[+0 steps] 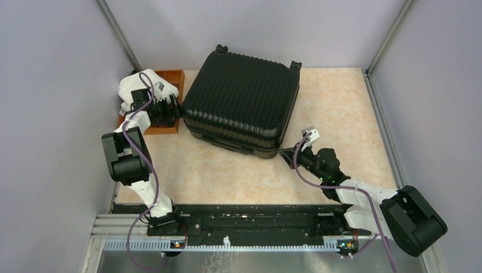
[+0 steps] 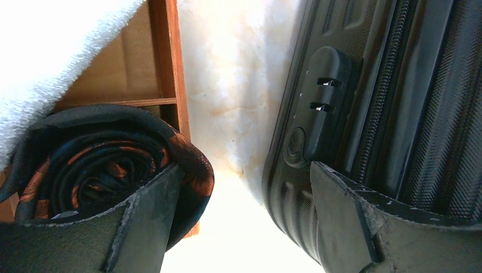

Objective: Pack the luggage

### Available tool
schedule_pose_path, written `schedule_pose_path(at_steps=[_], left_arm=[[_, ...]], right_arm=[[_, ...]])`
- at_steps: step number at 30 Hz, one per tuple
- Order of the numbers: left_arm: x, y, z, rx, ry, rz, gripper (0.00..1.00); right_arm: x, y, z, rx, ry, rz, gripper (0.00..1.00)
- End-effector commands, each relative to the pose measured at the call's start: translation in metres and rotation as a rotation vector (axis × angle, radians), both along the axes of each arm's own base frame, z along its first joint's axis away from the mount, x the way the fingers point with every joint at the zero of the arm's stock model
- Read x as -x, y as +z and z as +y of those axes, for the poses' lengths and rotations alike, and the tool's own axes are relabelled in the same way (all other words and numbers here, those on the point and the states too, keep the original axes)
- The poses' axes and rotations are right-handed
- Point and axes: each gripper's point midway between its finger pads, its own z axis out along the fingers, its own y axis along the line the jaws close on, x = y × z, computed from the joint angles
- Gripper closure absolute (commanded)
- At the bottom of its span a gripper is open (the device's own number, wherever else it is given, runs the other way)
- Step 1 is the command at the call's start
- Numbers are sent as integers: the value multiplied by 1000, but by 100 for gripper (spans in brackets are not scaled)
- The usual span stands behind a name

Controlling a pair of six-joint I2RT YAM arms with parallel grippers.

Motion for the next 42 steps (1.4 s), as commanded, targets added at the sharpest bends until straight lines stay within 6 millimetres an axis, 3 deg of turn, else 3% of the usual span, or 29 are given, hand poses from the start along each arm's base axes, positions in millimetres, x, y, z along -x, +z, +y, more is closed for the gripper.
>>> schedule_pose_path(at_steps=[1, 9, 15, 19, 26, 35, 42], left_arm=[[40, -11, -62, 228, -120, 144, 10], [45, -4, -81, 226, -175, 119, 14], [43, 10, -73, 117, -151, 55, 15], [38, 20, -49, -50, -68, -29, 15], [48, -7, 3, -308, 87, 49, 13], [50, -26, 60, -530, 178, 98, 12], [47, -2, 103, -638, 316, 47, 13]], right_arm=[[7, 39, 13, -44, 23, -131, 100], [26, 31, 28, 26, 26, -135, 100], [40, 40, 45, -9, 43, -130, 100], [39, 55, 49, -101, 11, -114, 100], [29, 67, 30, -221, -128, -92, 100], [28, 68, 8, -252, -216, -82, 100], [30, 65, 7, -247, -215, -77, 100]])
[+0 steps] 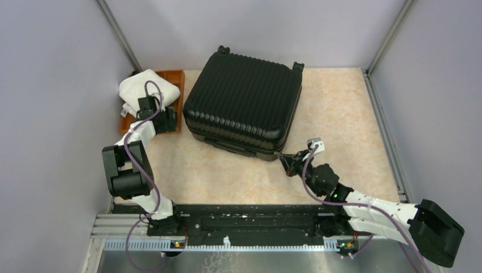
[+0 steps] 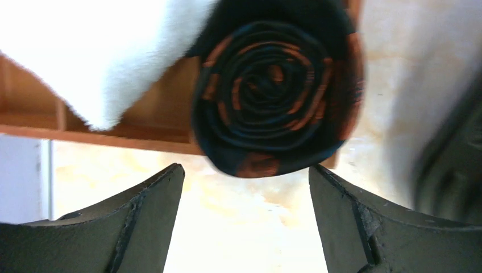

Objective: Pack the luggage

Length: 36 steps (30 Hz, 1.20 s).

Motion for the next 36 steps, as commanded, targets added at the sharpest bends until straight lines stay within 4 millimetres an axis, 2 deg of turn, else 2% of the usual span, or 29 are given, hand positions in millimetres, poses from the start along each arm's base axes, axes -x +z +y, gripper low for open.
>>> schedule_pose_path(at_steps=[1, 5, 7, 9, 13, 15, 17, 20, 23, 26, 32, 34, 36], left_arm=[[-2, 22, 44, -160, 104, -54, 13], [-4, 34, 56, -205, 128, -72, 12], [-6, 40, 51, -179, 111, -83, 12], [-3, 53, 22, -80, 11, -108, 11], [1, 106, -53, 133, -280, -286, 10], [1, 123, -76, 228, -362, -346, 12], [-4, 127, -89, 306, -397, -379, 18], [-22, 111, -94, 415, -365, -317, 34], [-44, 91, -89, 441, -322, -242, 47], [-60, 75, -89, 440, -309, -225, 51], [-68, 38, -123, 453, -341, -132, 50], [-69, 24, -122, 454, -297, -97, 51], [-71, 5, -107, 398, -215, -54, 51]], right_arm=[[-2, 37, 2, -124, -13, -75, 100], [0, 36, 3, -128, -7, -68, 100], [0, 34, 3, -129, -4, -65, 100], [1, 33, 3, -128, -2, -62, 100], [1, 31, 1, -131, -8, -56, 100], [1, 29, 2, -129, -8, -50, 100], [1, 29, 3, -130, -5, -48, 100], [1, 31, 3, -135, -5, -48, 100], [1, 31, 2, -137, -8, -46, 100], [1, 31, 1, -135, -12, -44, 100], [1, 27, -4, -135, -36, -33, 100], [0, 29, -5, -131, -40, -36, 100], [0, 31, -6, -125, -40, -40, 100]])
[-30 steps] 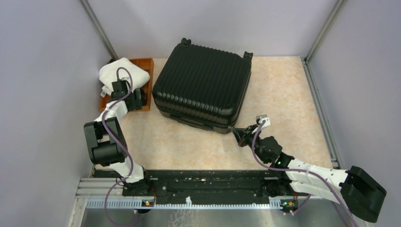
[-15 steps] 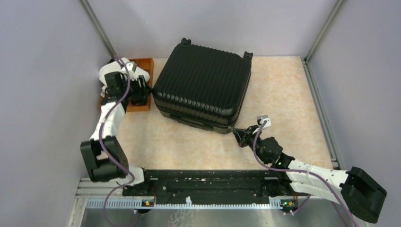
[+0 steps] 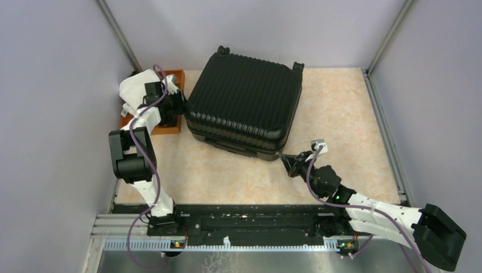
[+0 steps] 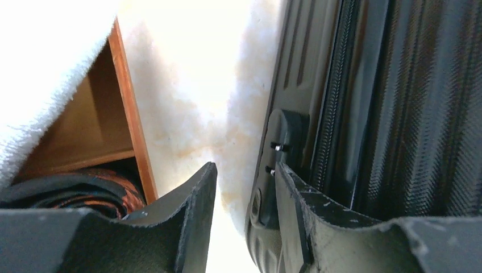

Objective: Pack the luggage

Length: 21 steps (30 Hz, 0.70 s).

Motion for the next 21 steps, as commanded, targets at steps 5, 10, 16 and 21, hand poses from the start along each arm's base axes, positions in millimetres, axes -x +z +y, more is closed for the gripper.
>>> schedule_pose_path(at_steps=[5, 10, 16, 21], left_arm=[[4, -52, 33, -197, 190, 134, 52], [13, -66, 60, -345, 236, 153, 52], [16, -64, 87, -445, 305, 157, 51], [20, -40, 45, -319, 171, 88, 47]], right_arm=[[-3, 36, -1, -88, -25, -70, 100], [-2, 36, -1, -88, -23, -71, 100], [0, 33, -4, -88, -23, -66, 100], [2, 23, -6, -69, -23, -47, 100]])
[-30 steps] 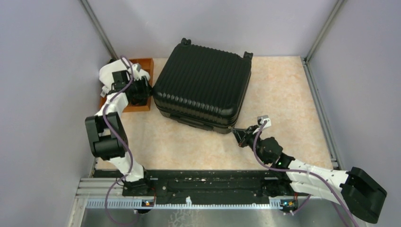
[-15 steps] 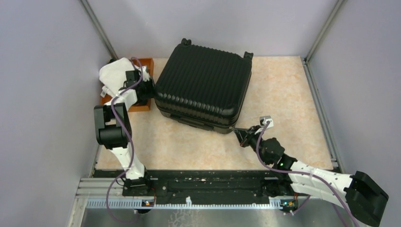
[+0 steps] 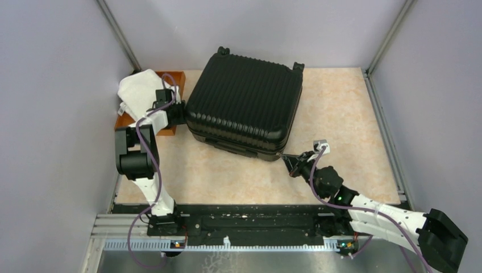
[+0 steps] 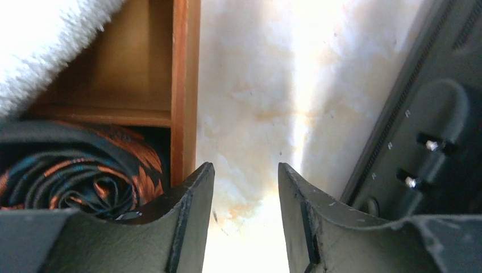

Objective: Pack the luggage

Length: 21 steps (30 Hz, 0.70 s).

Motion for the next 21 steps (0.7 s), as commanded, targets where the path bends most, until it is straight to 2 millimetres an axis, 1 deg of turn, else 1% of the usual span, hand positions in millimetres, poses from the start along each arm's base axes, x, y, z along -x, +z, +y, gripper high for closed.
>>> schedule_pose_path(at_steps=[1, 3, 6, 9, 12, 14, 18, 21], left_arm=[[10, 24, -11, 28, -72, -54, 46], [14, 31, -37, 112, -151, -66, 45], [22, 37, -69, 234, -257, -75, 45], [30, 42, -95, 320, -355, -92, 46], [35, 47, -110, 376, -409, -88, 48], [38, 49, -115, 386, -426, -88, 48], [43, 52, -120, 390, -442, -92, 49], [49, 55, -126, 404, -455, -91, 50]], right_arm=[[1, 15, 0, -57, -5, -36, 100], [1, 11, 0, -37, 0, -34, 100], [2, 7, 5, -7, 24, -38, 100], [4, 7, 13, 10, 64, -43, 100], [4, 6, 17, 35, 85, -40, 100], [5, 0, 17, 59, 88, -27, 100], [8, -12, 12, 86, 73, -5, 100], [8, -16, 12, 102, 73, 2, 100]])
